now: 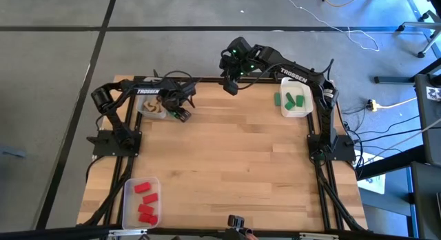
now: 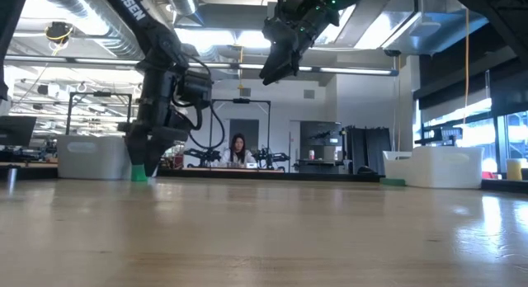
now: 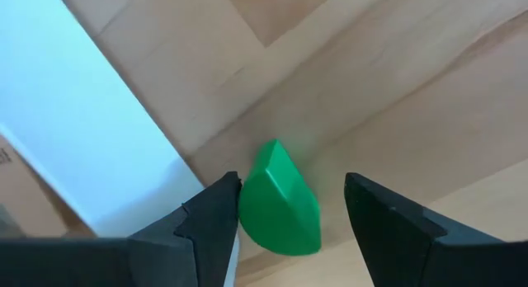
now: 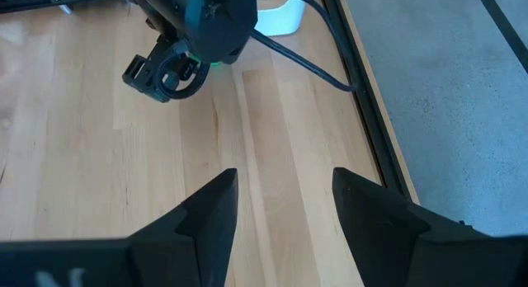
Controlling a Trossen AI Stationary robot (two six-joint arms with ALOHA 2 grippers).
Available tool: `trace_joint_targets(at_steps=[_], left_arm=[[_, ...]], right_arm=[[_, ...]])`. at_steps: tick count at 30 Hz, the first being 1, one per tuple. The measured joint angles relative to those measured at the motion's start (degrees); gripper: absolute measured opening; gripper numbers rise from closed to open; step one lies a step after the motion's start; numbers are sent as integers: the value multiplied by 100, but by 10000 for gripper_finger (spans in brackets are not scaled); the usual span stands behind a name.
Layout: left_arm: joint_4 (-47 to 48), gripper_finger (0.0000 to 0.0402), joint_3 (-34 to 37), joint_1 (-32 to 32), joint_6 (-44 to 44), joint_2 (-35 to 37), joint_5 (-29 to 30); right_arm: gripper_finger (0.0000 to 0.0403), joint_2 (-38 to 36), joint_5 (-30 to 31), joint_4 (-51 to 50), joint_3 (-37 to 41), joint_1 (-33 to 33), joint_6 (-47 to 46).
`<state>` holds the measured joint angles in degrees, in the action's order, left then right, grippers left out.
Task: Sort & place blocks by color
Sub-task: Put the green block into the white bin
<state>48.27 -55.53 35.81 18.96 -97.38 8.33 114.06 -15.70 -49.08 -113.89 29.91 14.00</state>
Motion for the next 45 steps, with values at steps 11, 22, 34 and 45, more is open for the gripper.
trace_joint_targets(at_steps=[11, 22, 34, 45], left_arm=[[-8, 199, 78, -4, 352, 0, 186], [26, 111, 83, 0, 346, 3, 223], [-27, 81, -203, -60, -91, 4, -304], [560, 81, -1867, -9, -1409, 4, -501]], right_arm=[[199, 0, 1, 0, 0, 0, -2], [199, 0, 0, 0, 0, 0, -2], [199, 0, 0, -7, 0, 0, 136], [199, 0, -722, -154, 0, -13, 896]])
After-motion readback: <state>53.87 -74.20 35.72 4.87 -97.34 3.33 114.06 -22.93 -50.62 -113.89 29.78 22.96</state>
